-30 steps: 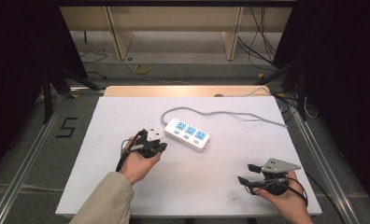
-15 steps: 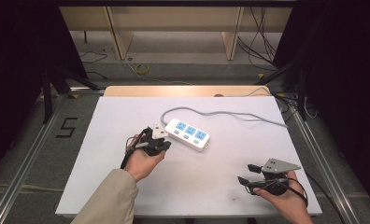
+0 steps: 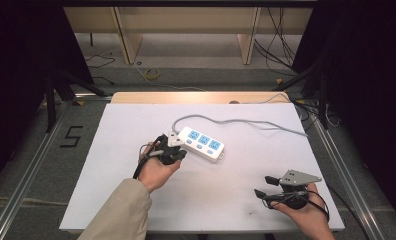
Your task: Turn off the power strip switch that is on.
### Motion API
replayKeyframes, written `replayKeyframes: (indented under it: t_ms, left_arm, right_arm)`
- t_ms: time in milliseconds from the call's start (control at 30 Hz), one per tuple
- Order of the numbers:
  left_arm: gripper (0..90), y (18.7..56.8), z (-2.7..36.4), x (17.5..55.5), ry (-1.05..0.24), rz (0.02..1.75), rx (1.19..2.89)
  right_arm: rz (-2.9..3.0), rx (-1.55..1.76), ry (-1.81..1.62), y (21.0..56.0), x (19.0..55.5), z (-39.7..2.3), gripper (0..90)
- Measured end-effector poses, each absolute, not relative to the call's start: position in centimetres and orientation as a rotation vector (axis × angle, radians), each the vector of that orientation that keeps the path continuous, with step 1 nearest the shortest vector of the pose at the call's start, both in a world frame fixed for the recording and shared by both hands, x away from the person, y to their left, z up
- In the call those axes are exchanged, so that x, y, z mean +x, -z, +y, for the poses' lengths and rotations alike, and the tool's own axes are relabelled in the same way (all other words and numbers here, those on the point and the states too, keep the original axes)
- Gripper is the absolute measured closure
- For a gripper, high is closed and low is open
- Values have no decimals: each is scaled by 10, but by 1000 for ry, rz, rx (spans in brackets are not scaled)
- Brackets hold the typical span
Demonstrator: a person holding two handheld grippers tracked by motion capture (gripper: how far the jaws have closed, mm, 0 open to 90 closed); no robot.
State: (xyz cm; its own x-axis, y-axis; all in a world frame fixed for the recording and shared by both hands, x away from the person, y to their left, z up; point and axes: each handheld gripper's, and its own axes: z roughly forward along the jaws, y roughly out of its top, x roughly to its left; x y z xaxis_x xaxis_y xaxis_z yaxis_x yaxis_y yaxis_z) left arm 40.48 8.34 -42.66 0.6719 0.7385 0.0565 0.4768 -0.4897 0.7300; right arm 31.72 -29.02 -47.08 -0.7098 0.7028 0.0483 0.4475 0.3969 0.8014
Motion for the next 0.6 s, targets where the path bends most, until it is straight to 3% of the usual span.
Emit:
replayKeyframes:
  t_ms: [600]
  left_arm:
    - [899,421,74,411,-471,919,2185]
  right_arm:
    - [2358,1002,-1215,471,317,-289,368]
